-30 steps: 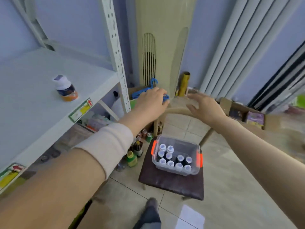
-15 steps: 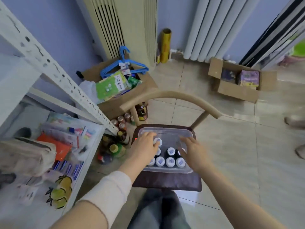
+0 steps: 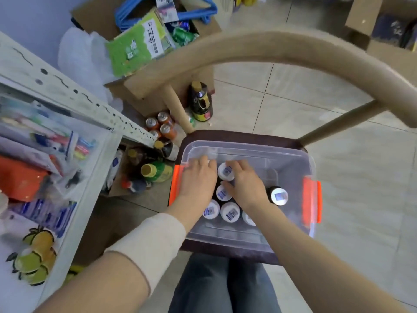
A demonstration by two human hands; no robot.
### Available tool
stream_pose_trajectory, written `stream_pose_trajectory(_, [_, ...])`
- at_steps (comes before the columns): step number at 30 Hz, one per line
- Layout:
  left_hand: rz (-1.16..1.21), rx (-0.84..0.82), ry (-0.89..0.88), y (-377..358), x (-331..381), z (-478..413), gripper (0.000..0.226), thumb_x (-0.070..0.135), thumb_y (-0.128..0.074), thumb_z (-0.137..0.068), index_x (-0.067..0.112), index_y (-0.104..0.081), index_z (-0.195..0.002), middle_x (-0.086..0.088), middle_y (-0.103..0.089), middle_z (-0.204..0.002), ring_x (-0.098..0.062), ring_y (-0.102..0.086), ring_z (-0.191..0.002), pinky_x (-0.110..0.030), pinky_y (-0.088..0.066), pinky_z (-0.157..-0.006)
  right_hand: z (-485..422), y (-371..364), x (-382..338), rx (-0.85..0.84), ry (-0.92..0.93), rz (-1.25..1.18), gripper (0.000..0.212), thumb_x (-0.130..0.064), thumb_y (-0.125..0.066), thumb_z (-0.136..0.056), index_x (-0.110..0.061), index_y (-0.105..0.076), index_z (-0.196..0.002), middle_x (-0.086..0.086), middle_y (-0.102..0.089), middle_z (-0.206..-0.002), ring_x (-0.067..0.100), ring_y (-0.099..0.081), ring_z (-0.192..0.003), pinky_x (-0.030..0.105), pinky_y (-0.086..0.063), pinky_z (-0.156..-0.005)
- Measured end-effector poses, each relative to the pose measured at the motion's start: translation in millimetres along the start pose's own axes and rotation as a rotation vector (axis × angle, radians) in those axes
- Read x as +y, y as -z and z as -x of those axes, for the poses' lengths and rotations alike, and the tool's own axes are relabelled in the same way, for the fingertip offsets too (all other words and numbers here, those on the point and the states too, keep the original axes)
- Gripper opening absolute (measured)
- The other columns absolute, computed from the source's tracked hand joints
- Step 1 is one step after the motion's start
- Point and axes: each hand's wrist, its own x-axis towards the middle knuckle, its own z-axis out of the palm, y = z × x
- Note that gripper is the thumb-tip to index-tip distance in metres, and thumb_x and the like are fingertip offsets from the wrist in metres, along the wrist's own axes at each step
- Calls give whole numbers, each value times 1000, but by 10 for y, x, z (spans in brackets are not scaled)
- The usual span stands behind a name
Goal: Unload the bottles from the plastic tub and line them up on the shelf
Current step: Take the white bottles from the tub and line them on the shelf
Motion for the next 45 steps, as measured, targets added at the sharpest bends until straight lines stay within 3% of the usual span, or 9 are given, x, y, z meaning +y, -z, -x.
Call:
stream_pose_trajectory(11, [-9, -15, -42, -13, 35, -146, 48, -11, -47, -81, 3, -36, -126, -17, -39, -132, -34, -38, -122, -39, -44, -87, 23, 114, 128, 225, -10, -129, 42, -9, -63, -81, -7, -55, -122, 12, -55, -126, 36, -59, -102, 38, -48, -80])
stream_pose_trajectory(17, [262, 112, -45, 445, 5, 228, 43, 8, -52, -87, 10, -40, -128, -8, -48, -129, -26, -39, -123, -30, -31, -96, 519, 708, 29, 325, -89, -207, 45, -13, -66, -80, -12, -55, -123, 8, -59, -122, 27, -57, -108, 35, -48, -86])
stream_pose_trajectory(21, [516, 265, -93, 1038, -48, 868, 44, 18, -61, -83, 13, -47, -125, -5, -50, -127, -23, -40, -122, -24, -27, -98, 987, 1212, -285, 395, -83, -248, 38, -10, -67, -76, -8, -60, -113, 10, -62, -113, 30, -58, -103, 45, -50, -88])
stream_pose_trajectory(26, [893, 434, -43, 1720, -217, 1763, 42, 15, -70, -77, 13, -57, -117, -6, -54, -118, -19, -55, -108, -24, -42, -93, 1612, 1723, -801, 407, 79, -218, 44, -13, -72, -71, -10, -62, -114, 10, -63, -114, 29, -60, -102, 43, -49, -91])
stream_pose_trajectory(29, [1005, 560, 14, 1969, -366, 2312, 40, 15, -71, -76, 14, -60, -115, -4, -57, -114, -19, -59, -102, -35, -51, -91, 1958, 1895, -1155, 363, 230, -166, 43, -16, -72, -71, -12, -63, -113, 9, -63, -113, 27, -61, -102, 46, -52, -88])
stream_pose_trajectory(33, [1051, 737, 117, 2162, -555, 3122, 39, 16, -72, -76, 19, -62, -114, 6, -59, -106, -9, -60, -95, -6, -48, -79, 2340, 2057, -1658, 303, 421, -125, 45, -16, -72, -71, -12, -61, -114, 10, -65, -111, 25, -61, -99, 40, -51, -90])
stream_pose_trajectory(37, [1132, 860, 251, 2277, -728, 3995, 38, 20, -72, -76, 27, -60, -111, 7, -65, -107, -7, -63, -95, -19, -53, -82, 2767, 2170, -2180, 268, 613, -105, 41, -17, -74, -73, -9, -63, -112, -2, -61, -92, 12, -57, -87, 12, -41, -77])
stream_pose_trajectory(41, [1123, 958, 346, 2432, -894, 4920, 29, 24, -72, -76, 32, -61, -102, 19, -64, -93, 10, -61, -78, -14, -54, -71, 3287, 2214, -2800, 183, 790, -72, 40, -24, -72, -76, -16, -63, -114, -7, -60, -95, 7, -54, -87, 9, -34, -71])
stream_pose_trajectory(45, [1070, 1067, 446, 2492, -1082, 5779, 24, 24, -70, -77, 29, -63, -100, 19, -64, -90, 12, -59, -72, -2, -46, -59, 3818, 2139, -3515, 120, 960, -82, 37, -26, -72, -76, -18, -65, -111, -7, -64, -97, 8, -58, -85, 7, -42, -69])
